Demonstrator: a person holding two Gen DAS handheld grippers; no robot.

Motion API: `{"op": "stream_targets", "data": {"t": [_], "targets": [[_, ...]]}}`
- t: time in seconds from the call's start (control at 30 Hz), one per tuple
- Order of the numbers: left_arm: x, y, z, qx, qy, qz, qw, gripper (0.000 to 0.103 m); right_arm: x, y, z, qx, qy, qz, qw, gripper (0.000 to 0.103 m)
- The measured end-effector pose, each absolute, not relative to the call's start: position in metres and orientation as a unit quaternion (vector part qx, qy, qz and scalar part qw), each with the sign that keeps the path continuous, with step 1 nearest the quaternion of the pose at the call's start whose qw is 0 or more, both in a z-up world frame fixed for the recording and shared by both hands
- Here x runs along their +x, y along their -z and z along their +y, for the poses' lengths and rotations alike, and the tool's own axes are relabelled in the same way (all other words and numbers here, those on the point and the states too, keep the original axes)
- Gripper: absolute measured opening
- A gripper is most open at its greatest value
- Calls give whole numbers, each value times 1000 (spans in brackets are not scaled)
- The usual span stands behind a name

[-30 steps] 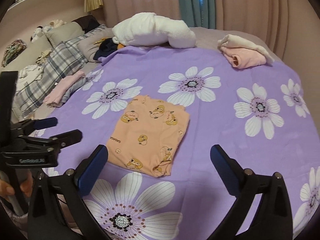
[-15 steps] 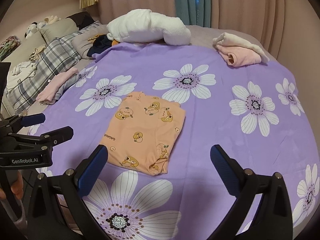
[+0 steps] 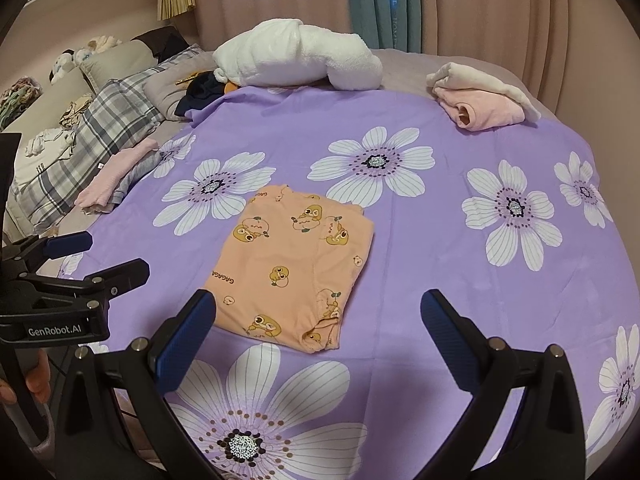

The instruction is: Fold small clothes

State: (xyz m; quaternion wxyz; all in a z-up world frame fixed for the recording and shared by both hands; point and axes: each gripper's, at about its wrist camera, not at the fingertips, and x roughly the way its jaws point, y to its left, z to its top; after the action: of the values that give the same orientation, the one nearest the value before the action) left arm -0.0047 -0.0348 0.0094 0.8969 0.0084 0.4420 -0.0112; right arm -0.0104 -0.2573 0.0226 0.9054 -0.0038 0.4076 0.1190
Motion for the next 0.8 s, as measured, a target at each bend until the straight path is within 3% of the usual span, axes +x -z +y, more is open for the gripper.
{"op": "stream_targets", "data": {"t": [0.8], "targets": [[-3,-9,-35,9,11,443,896,100,-5,-21,-254,4,-119,410,904,103]]}}
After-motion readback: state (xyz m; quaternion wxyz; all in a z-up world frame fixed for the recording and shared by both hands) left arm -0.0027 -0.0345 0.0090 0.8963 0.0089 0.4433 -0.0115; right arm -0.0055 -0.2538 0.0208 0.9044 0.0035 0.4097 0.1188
